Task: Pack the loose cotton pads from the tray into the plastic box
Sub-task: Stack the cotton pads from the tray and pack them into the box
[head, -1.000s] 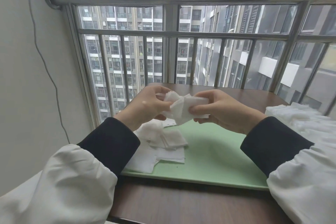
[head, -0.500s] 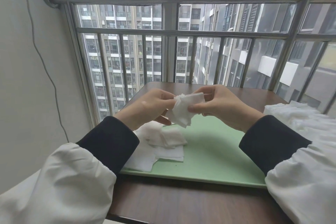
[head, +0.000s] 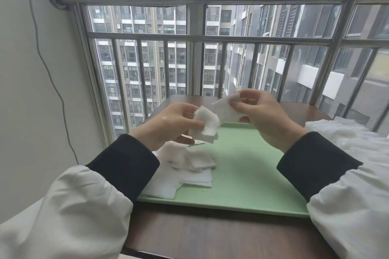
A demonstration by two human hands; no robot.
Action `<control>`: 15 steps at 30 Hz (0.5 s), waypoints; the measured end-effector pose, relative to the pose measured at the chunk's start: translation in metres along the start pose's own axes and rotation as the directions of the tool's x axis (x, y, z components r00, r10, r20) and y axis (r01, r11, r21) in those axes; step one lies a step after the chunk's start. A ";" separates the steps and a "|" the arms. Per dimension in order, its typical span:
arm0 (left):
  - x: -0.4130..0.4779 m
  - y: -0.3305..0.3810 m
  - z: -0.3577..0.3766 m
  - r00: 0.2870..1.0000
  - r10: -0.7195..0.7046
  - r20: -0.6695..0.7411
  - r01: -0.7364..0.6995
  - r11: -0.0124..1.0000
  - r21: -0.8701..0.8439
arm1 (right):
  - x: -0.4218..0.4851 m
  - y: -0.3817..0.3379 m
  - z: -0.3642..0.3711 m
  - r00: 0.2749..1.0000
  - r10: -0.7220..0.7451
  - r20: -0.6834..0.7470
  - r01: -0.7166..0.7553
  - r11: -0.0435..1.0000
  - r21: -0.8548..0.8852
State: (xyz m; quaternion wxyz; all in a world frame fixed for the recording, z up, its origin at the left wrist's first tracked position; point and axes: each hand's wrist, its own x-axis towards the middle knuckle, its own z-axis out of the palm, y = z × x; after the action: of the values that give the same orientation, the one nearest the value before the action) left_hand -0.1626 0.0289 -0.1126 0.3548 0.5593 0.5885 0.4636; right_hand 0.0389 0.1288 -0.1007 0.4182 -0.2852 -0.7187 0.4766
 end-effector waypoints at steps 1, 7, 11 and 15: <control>0.001 -0.001 0.000 1.000 -0.003 -0.004 0.003 1.000 -0.001 | 0.000 -0.002 -0.002 0.999 0.005 0.038 -0.007 0.998 0.064; -0.002 0.003 0.002 0.996 0.049 0.070 -0.048 0.999 -0.009 | -0.005 -0.007 0.001 0.957 0.024 0.290 -0.060 0.991 0.117; -0.004 0.006 0.003 0.989 0.079 0.124 -0.082 0.996 0.016 | -0.006 -0.005 0.006 0.977 0.015 0.213 -0.006 0.999 -0.045; -0.006 0.007 0.005 0.985 0.097 0.142 -0.102 0.994 0.031 | -0.007 -0.004 0.007 0.987 -0.020 0.162 0.033 0.996 -0.081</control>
State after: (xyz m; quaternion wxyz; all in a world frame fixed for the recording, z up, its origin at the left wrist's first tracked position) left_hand -0.1551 0.0230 -0.1077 0.3610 0.6260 0.5423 0.4286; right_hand 0.0360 0.1184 -0.1005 0.3529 -0.2534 -0.7731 0.4622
